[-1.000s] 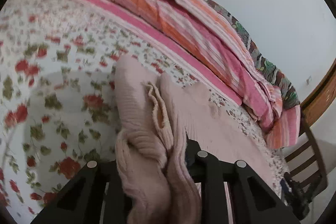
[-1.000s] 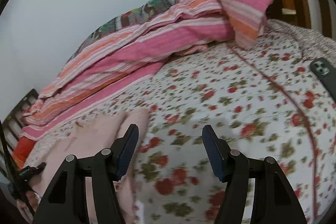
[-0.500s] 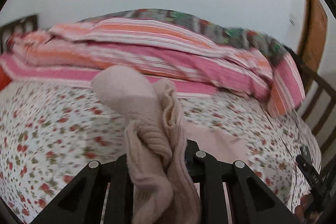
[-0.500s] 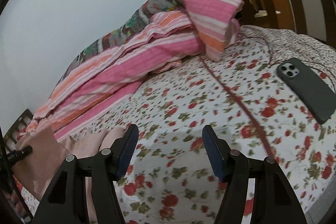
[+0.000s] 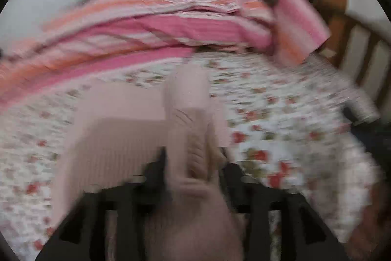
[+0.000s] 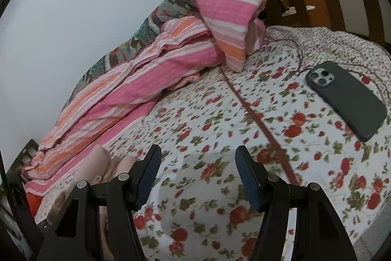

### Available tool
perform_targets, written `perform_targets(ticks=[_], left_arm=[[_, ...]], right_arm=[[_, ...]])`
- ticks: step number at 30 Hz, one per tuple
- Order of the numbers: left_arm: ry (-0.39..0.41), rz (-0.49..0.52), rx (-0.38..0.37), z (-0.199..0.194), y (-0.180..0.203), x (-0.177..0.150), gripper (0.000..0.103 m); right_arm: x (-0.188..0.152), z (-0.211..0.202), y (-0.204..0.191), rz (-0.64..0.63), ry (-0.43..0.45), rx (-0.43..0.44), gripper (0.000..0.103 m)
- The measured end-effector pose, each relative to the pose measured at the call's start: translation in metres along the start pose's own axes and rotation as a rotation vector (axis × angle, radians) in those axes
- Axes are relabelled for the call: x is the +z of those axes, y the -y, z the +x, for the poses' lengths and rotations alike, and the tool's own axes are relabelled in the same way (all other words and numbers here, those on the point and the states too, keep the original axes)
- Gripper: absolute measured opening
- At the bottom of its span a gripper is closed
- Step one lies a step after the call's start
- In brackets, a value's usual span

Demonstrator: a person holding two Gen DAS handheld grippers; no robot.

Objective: Fold small clothes

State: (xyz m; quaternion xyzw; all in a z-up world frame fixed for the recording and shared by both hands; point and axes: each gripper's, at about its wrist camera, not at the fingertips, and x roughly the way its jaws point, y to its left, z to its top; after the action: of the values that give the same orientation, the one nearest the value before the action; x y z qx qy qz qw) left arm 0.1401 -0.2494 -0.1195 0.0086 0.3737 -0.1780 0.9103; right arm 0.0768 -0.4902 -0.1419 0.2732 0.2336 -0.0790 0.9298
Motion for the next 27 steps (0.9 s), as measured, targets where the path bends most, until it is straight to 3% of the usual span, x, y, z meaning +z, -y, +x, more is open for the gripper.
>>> perform_targets(ticks=[1,3,5,8,13,16,19,24,27], left_arm=[[0.005,-0.050,-0.099,-0.010,-0.013,0.003,0.064],[0.042,-0.105,-0.163,-0.027,-0.034,0.005,0.065],[0.084,-0.129,-0.181,-0.041,-0.047,0.005,0.067],[0.138,-0.150,-0.158,-0.060,-0.079,0.004,0.071],[0.161,-0.157,-0.026,-0.056,-0.144,0.002,0.071],[0.146,-0.210,-0.034,-0.041,-0.180,0.006,0.071],[0.149,-0.259,-0.055,-0.027,-0.208,0.007,0.071],[0.133,-0.322,-0.112,-0.008,-0.225,-0.004,0.071],[0.140,-0.279,-0.093,-0.007,-0.223,-0.004,0.071]], right_arm=[[-0.001,0.002,-0.004,-0.006,-0.012,0.021,0.062],[-0.005,0.005,-0.012,-0.026,-0.032,0.047,0.062],[-0.011,0.009,-0.023,-0.055,-0.065,0.083,0.064],[-0.022,0.010,-0.042,-0.101,-0.104,0.179,0.068],[-0.030,0.024,-0.074,-0.085,-0.217,0.357,0.071],[-0.038,0.041,-0.095,-0.045,-0.303,0.436,0.071],[-0.043,0.052,-0.115,-0.055,-0.331,0.431,0.071],[-0.058,0.074,-0.142,-0.122,-0.402,0.348,0.071],[-0.066,0.079,-0.151,-0.160,-0.397,0.305,0.061]])
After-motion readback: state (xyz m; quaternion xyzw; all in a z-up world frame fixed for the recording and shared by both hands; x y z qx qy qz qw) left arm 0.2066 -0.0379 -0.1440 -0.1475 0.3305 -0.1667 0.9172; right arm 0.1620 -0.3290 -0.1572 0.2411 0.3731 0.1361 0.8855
